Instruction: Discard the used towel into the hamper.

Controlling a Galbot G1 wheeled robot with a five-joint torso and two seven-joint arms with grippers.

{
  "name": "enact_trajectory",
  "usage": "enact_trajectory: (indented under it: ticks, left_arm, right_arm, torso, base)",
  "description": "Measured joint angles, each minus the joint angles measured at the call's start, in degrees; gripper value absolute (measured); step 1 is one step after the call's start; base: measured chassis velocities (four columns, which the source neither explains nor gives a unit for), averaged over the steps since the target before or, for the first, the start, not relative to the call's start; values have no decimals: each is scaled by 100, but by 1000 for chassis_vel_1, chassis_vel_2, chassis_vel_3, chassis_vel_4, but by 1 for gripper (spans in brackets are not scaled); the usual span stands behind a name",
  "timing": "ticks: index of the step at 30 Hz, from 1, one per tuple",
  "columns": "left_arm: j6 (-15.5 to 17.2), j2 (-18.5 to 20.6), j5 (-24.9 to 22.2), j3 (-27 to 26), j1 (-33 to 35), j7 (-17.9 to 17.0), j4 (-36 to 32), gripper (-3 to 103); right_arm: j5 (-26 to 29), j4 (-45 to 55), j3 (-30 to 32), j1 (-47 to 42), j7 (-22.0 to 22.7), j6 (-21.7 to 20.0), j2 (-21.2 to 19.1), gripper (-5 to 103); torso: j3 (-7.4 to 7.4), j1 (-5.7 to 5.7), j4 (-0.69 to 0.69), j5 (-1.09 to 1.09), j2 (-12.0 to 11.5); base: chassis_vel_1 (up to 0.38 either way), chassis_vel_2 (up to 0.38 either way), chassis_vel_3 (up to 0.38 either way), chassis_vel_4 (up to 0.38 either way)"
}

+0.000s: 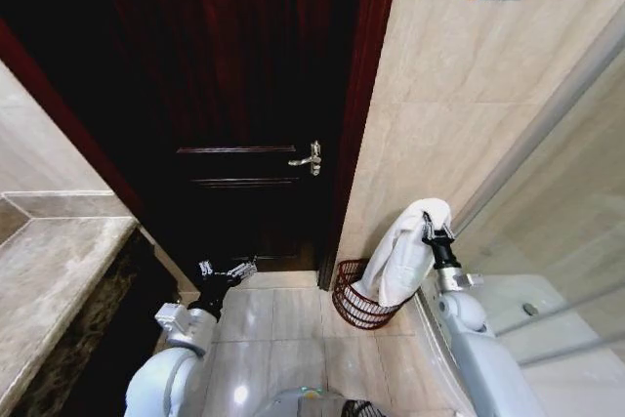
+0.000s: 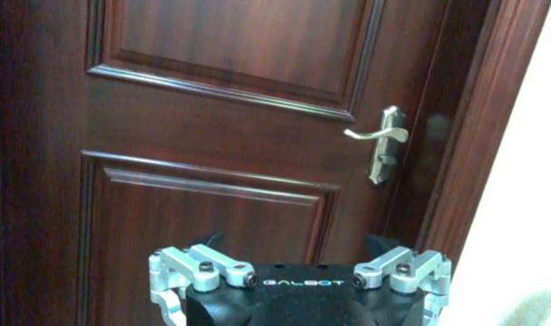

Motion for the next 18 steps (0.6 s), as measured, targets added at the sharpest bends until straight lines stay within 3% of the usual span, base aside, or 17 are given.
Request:
enact_trajectory:
  ticks: [2, 7, 18]
  left_arm:
    - [0, -1, 0, 0, 0, 0, 0, 100]
    - [0, 0, 0, -1, 3, 0, 0, 100]
    - [0, -1, 0, -1, 2, 0, 0, 100]
  right_arm:
    - [39, -6, -3, -195, 61, -66, 86, 11]
    - [133, -98, -36, -445, 144, -328, 177, 11]
    - [264, -1156, -222, 132, -102, -444, 18, 11]
  torso:
    - [0, -1, 5, 4, 0]
    - [-4, -13, 3, 1, 3]
    - [-2, -6, 5, 3, 2]
  base:
    - [-43, 79, 24, -55]
    - [9, -12, -4, 6]
    - [8, -14, -15, 5]
